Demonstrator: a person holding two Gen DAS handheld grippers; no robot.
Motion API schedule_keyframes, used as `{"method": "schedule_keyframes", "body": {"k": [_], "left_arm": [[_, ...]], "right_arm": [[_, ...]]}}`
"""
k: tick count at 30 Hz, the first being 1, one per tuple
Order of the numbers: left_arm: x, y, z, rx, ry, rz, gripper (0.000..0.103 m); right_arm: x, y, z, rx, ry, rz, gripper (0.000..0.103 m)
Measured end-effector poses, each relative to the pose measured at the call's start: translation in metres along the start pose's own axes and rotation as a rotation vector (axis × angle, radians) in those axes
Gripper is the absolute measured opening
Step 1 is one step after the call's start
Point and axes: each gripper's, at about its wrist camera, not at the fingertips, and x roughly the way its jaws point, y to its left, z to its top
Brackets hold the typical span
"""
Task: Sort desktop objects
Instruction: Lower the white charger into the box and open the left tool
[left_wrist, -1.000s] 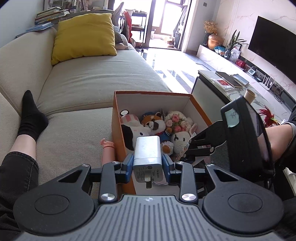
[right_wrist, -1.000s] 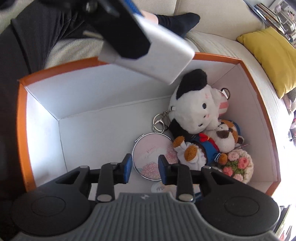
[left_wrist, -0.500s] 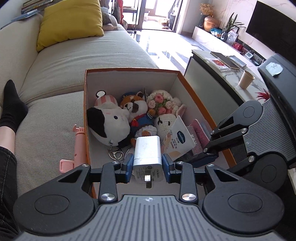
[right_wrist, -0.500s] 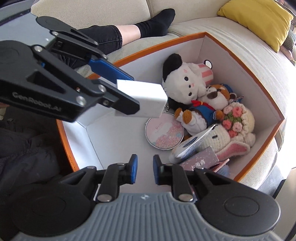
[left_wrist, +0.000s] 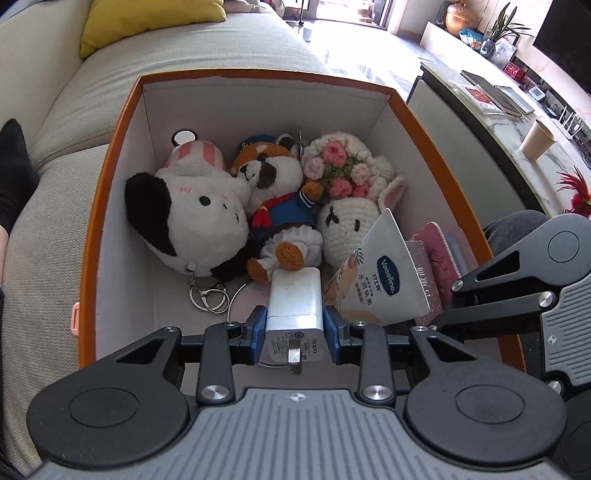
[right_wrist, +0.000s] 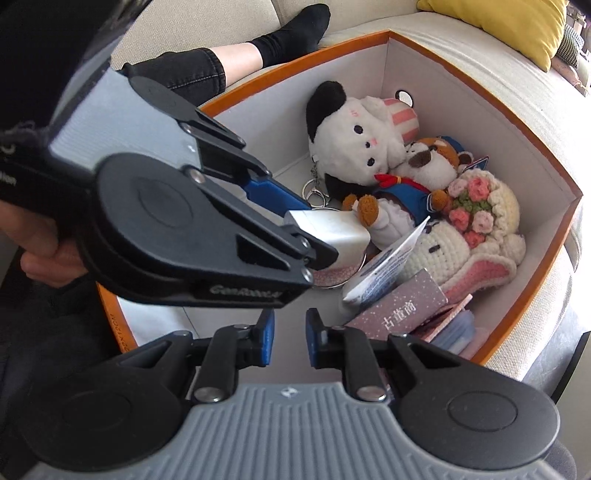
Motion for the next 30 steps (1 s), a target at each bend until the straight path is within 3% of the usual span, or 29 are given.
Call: {"method": "schedule_keyframes", "body": {"k": [13,30], "left_arm": [[0.014,0.018,0.003,-0.114,0.057,-0.098,0.037],[-0.040,0.019,0.000,-0.079,-0.069,-0.123,0.039]], "right_arm": [[0.004,-0.001,0.002,0.010,0.011,-0.010,0.018],[-0.009,0.009,0.010,0.006,-0.006,-0.073,0.019]]}}
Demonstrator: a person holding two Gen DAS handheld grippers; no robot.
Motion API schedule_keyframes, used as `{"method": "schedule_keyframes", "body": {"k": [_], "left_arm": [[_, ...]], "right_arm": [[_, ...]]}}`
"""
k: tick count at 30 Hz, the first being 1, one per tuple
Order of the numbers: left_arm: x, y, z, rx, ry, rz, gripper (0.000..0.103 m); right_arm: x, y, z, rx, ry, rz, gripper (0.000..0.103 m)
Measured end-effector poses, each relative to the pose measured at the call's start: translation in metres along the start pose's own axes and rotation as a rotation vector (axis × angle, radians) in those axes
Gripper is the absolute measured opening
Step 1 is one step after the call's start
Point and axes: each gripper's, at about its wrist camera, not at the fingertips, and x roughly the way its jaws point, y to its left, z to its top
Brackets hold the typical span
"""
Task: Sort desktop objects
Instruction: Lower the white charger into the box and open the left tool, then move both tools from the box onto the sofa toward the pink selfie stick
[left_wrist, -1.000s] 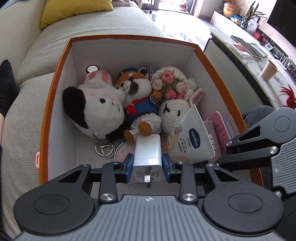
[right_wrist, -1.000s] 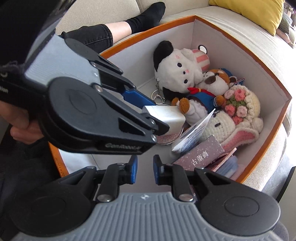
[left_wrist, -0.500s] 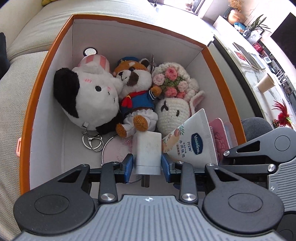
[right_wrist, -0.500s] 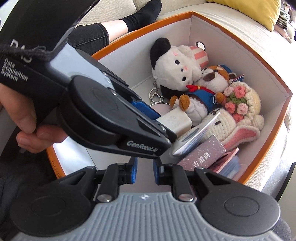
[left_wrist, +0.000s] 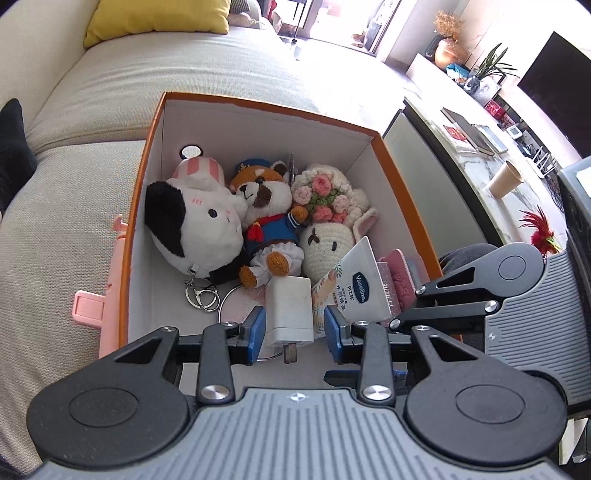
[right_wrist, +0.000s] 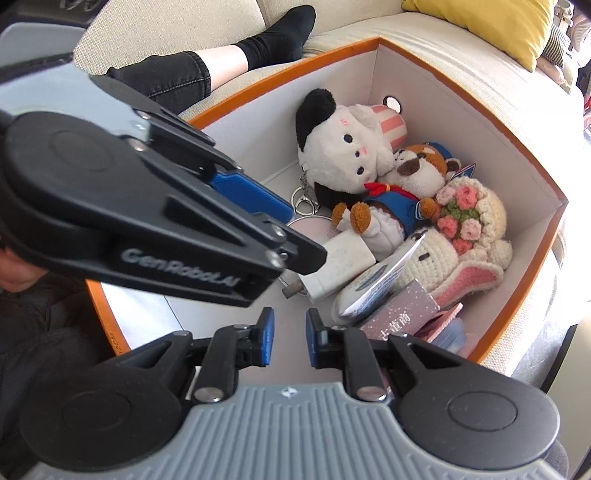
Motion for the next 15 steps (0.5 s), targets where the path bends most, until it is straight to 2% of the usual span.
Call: {"method": "schedule_keyframes", "body": {"k": [7,12,13,15], "left_arm": [[-0.041,0.000,-0.010,0.030,-0.112,0.040,0.039],[-0.067,0.004,-0.021,0.053,-0.202,0.069,0.039],[-0.072,0.006,-0.023,0.056,-0.221,0.074,0.039],[-0.080,0.010,-0.027,0.060,-0.255,0.092,0.039]], "right_arm": [[-0.015,0.007,0.002,0.048,-0.052,-0.034,0.024],[-0.034,0.020,0.005,0.075,-0.166,-0.045,0.024],[-0.037,0.022,0.007,0.083,-0.191,-0.046,0.026],[-0.043,0.027,0.012,0.098,-0.230,-0.055,0.035]]}}
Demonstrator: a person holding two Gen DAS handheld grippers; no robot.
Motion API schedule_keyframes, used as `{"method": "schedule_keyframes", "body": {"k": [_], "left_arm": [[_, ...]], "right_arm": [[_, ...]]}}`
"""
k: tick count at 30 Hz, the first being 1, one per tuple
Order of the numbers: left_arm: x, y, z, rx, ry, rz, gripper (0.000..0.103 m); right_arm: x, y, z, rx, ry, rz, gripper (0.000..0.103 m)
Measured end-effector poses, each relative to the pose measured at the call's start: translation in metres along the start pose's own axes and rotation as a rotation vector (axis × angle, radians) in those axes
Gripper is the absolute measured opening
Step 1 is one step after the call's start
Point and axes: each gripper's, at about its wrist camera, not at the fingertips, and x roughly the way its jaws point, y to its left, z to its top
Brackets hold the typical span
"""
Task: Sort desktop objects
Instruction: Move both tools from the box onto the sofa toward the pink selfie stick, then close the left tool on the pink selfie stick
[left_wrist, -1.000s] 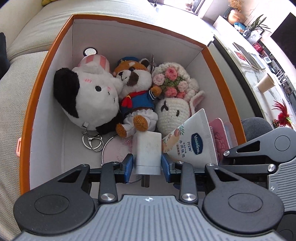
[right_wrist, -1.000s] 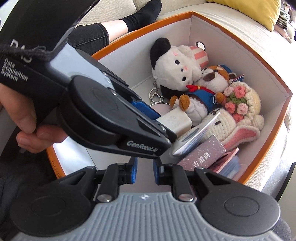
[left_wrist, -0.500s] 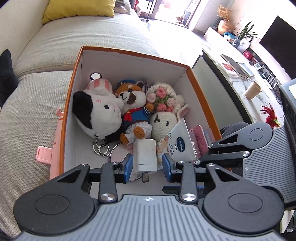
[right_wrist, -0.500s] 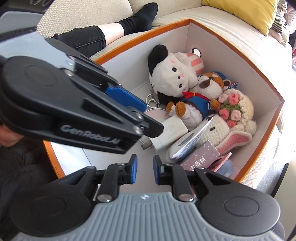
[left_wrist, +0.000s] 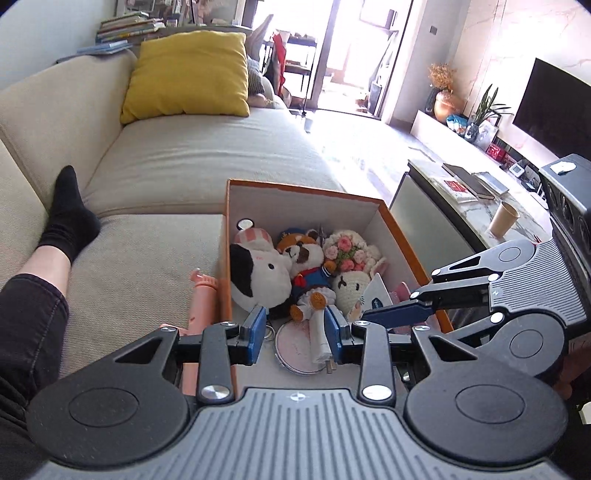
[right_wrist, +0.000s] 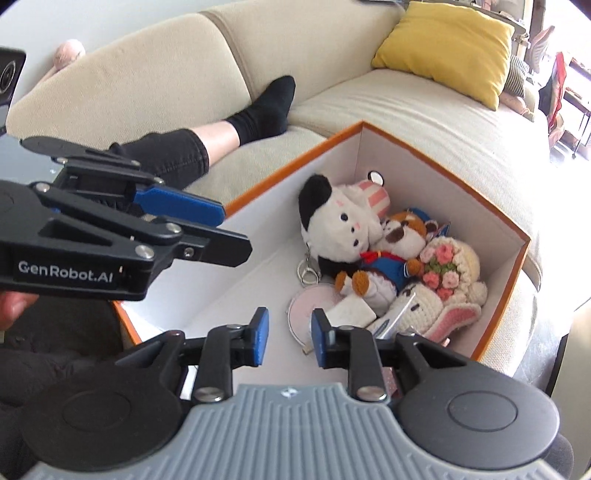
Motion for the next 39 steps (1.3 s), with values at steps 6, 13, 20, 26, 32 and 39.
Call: {"method": "schedule_keyframes", "body": {"k": [6,13,20,26,32,39], "left_arm": [[-0.023,0.026,-0.006,-0.018,-0.067,0.046,0.039],[-0.041,0.070,-0.017,-0.052,-0.058,0.109,0.039],[-0.038,0.100,-0.032,-0.043,0.009,0.118,0.040],[-0.014,0.116,-0.035,-0.075,0.055,0.086,0.039],[0.014,0.126,-0.026,-0.085,0.099,0.042,0.038],[0.065,0.145,-0.013,-0.126,0.179,-0.022,0.037]], "right_arm": [[0.001,0.028,0.015,-0.087,-0.040,-0.027,0.037],[0.013,0.059,0.038,-0.239,-0.013,-0.024,0.036],[0.031,0.072,0.060,-0.327,0.075,-0.010,0.030],[0.056,0.078,0.079,-0.386,0.145,0.007,0.029],[0.075,0.082,0.099,-0.475,0.178,-0.016,0.018],[0.112,0.078,0.120,-0.542,0.260,0.005,0.016]]}}
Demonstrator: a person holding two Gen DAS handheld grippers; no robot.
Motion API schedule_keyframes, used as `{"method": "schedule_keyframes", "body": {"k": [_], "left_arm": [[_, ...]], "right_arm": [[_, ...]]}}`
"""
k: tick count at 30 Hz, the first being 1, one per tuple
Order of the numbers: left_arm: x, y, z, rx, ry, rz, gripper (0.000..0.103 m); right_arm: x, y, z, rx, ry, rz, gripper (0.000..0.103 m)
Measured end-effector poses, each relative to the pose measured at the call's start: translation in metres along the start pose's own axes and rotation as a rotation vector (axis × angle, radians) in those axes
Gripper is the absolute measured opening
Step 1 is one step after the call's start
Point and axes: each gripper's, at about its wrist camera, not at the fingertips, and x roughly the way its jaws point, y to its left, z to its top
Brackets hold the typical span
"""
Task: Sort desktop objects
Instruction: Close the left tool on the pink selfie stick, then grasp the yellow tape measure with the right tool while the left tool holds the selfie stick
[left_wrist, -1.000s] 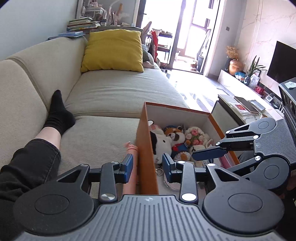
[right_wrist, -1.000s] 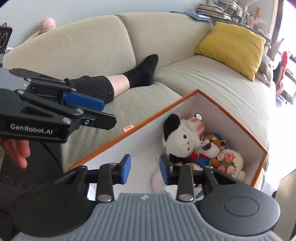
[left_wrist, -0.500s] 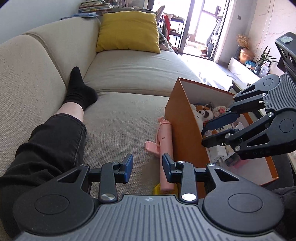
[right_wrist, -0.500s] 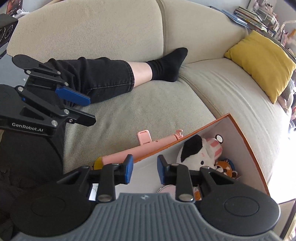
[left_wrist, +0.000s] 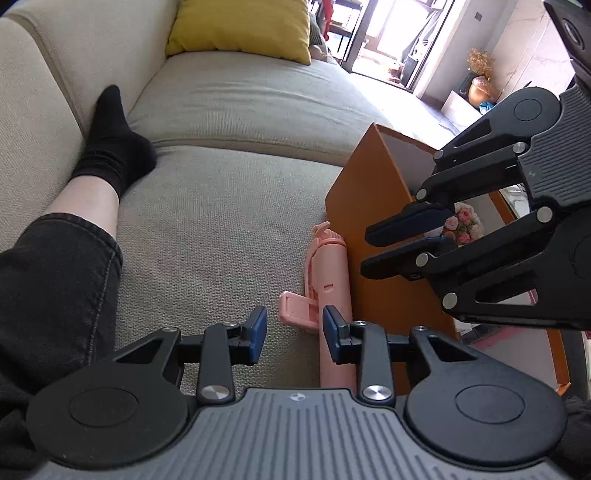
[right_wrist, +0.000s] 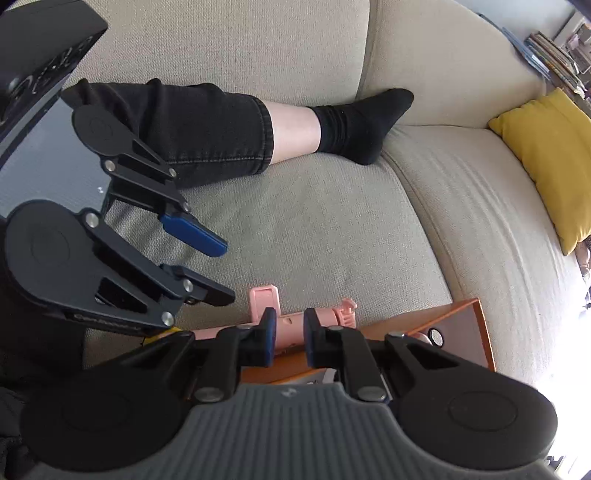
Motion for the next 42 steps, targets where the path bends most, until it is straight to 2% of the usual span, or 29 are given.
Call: {"method": "schedule_keyframes", "body": {"k": [6,10,18,24,27,35,38,40,42], "left_arm": [[0.037,0.017,0.006,-0.098,0.067,-0.046,0.032],[0.052,0.021,0.005,-0.139,0.092,-0.078,0.025],[0.044,0.028,-0.005,-0.232,0.051,-0.127,0.015],[0.002,0.022,-0.012,-0.209,-0.024,-0.083,0.006],[-0.020,0.019,-0.018,-0.165,-0.052,0.026,0.007],[-0.052,0.024,-0.030,-0.119,-0.043,0.225,0.007],[-0.049,0.028,-0.037,-0.132,-0.028,0.230,0.008],[-0.046,0.033,-0.039,-0.170,-0.043,0.163,0.012],[-0.043,0.035,-0.039,-0.185,-0.042,0.139,0.014]], "right_arm": [[0.025,-0.014,0.009,-0.019,0.049,0.021,0.016],[0.034,-0.018,0.012,-0.035,0.061,0.029,0.017],[0.043,-0.019,0.012,-0.032,0.066,0.037,0.017],[0.035,-0.010,0.018,-0.037,0.048,0.038,0.017],[0.033,-0.003,0.022,-0.046,0.040,0.045,0.017],[0.033,0.019,0.031,-0.077,0.033,0.077,0.017],[0.038,0.027,0.035,-0.096,0.044,0.086,0.017],[0.040,0.031,0.037,-0.107,0.058,0.095,0.017],[0.042,0.033,0.037,-0.118,0.077,0.103,0.017]]}}
